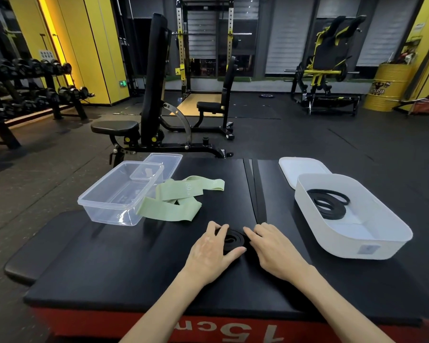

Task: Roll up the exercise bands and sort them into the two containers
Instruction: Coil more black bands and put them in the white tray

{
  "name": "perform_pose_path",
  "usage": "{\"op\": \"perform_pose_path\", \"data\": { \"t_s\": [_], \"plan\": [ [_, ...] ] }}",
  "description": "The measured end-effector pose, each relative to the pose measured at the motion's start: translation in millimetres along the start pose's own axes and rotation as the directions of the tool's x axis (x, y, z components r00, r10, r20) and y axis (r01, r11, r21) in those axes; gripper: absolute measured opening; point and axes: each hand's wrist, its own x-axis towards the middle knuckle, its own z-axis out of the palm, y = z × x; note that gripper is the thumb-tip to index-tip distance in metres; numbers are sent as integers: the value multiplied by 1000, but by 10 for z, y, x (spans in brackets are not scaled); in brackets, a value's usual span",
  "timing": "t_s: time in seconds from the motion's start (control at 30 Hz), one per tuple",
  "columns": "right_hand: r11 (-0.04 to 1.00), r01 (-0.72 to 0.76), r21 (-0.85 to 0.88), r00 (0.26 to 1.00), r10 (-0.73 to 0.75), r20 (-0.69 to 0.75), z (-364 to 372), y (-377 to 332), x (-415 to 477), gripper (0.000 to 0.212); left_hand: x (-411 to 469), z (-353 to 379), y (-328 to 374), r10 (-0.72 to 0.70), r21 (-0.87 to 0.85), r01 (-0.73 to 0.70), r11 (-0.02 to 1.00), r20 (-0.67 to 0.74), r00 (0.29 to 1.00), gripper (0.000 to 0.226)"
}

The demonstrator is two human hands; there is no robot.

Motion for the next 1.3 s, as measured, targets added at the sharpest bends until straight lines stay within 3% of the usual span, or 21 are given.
{"op": "perform_pose_path", "data": {
  "t_s": [0.1, 0.3, 0.43, 0.6, 0.7, 0.77, 0.9, 0.97, 1.1, 1.2, 1.3],
  "plan": [
    [1000, -10, -1, 1000, 10, -20, -6, -55, -34, 27, -11, 32, 29, -36, -1, 36, 999, -18, 999, 76],
    [998, -60, -15, 998, 59, -22, -45, -177, -83, 36, -24, 51, 7, -31, -53, 29, 998, -35, 999, 74],
    [996, -69, 62, 997, 71, -17, -69, -195, -139, 39, 4, -2, -113, 88, -55, -83, 995, 106, 990, 72],
    [988, -47, 150, 998, 41, 41, -62, -44, -206, 44, 157, -194, -209, 222, 32, -248, 968, 347, 911, 66],
    [994, 1, 111, 993, -14, 119, -125, 110, -221, 49, 297, -301, -251, 326, 269, -430, 862, 355, 876, 68],
    [995, 56, 80, 985, -68, 156, -182, 143, -192, 49, 333, -295, -268, 407, 276, -500, 821, 331, 851, 79],
    [991, 72, 109, 988, -85, 125, -143, 80, -145, 52, 242, -141, -324, 384, -7, -394, 919, 238, 892, 83],
    [993, 59, 102, 994, -68, 88, -87, 42, -130, 55, 185, -83, -267, 341, 22, -348, 937, 153, 928, 83],
    [995, -11, 98, 1000, 9, 15, -51, -6, -109, 37, 93, 24, -61, 181, 96, -181, 979, 7, 983, 78],
    [992, -63, 108, 998, 65, -16, -20, -48, -118, 33, 50, 114, 36, 113, 119, -104, 987, -73, 991, 81],
    [993, -74, 90, 997, 76, -22, 7, -68, -105, 38, 41, 196, 81, 93, 162, -67, 984, -163, 982, 70]
  ]
}}
